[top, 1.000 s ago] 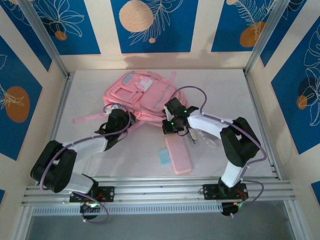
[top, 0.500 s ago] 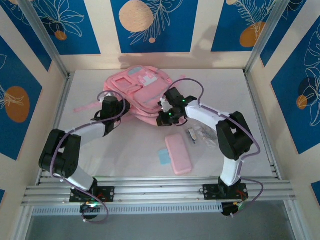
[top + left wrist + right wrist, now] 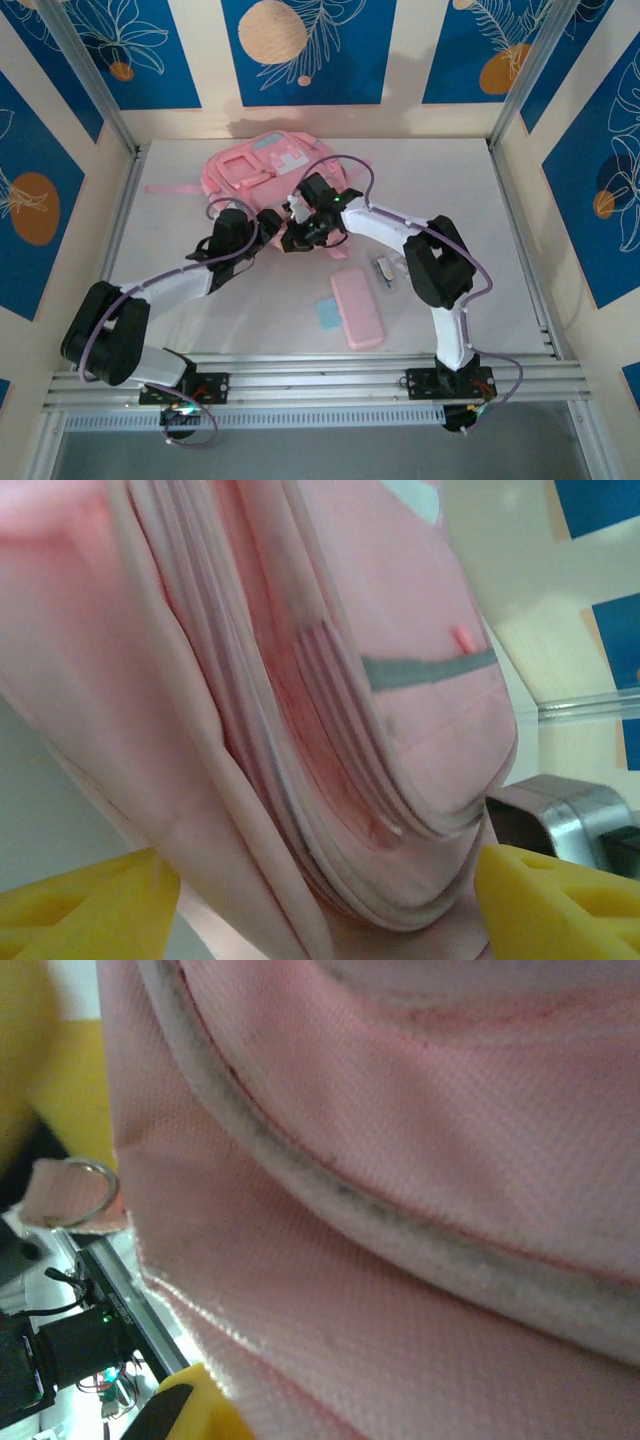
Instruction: Pack the student bag
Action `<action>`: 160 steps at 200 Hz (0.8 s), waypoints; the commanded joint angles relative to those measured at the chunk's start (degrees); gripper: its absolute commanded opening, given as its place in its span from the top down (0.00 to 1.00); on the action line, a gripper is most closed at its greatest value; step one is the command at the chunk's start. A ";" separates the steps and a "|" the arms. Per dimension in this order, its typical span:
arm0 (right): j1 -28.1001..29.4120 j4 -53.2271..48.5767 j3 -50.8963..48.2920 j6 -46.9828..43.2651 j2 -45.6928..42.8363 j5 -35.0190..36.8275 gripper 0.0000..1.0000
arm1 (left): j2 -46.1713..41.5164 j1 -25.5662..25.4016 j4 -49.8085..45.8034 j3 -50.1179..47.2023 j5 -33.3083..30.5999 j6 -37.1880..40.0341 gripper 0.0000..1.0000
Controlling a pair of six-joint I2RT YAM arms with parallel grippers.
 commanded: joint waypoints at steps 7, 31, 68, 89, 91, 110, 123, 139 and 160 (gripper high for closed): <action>1.42 1.81 0.98 0.47 -1.18 -4.99 1.00 | 4.52 -0.84 4.17 -0.96 1.04 -4.42 0.40; 1.67 -1.44 -0.99 -1.58 -2.83 -3.73 1.00 | 5.37 -0.54 5.02 -2.34 0.39 -4.41 1.00; -0.76 -16.62 -3.15 -10.98 -5.06 4.49 1.00 | 0.59 0.46 -2.29 -2.25 -2.03 0.73 1.00; -4.19 -22.23 -4.82 -14.44 -6.20 8.37 1.00 | -1.39 0.73 -7.03 -1.11 -1.72 5.14 1.00; -4.58 -22.52 -4.97 -14.58 -6.28 8.69 1.00 | -1.49 0.81 -7.32 -1.06 -1.62 5.42 1.00; -8.84 -23.98 -5.49 -15.45 -6.96 11.03 1.00 | -2.33 1.16 -9.28 -1.36 -0.21 8.02 1.00; -11.44 -24.21 -4.93 -15.80 -7.04 13.85 1.00 | -2.81 1.59 -10.48 -1.77 0.82 9.14 1.00; -14.21 -23.59 -3.57 -15.87 -6.70 17.89 1.00 | -3.76 2.36 -11.64 -2.91 1.52 10.07 1.00; -17.80 -21.65 -2.33 -15.45 -5.95 21.16 1.00 | -5.55 4.46 -13.77 -3.85 0.86 12.17 1.00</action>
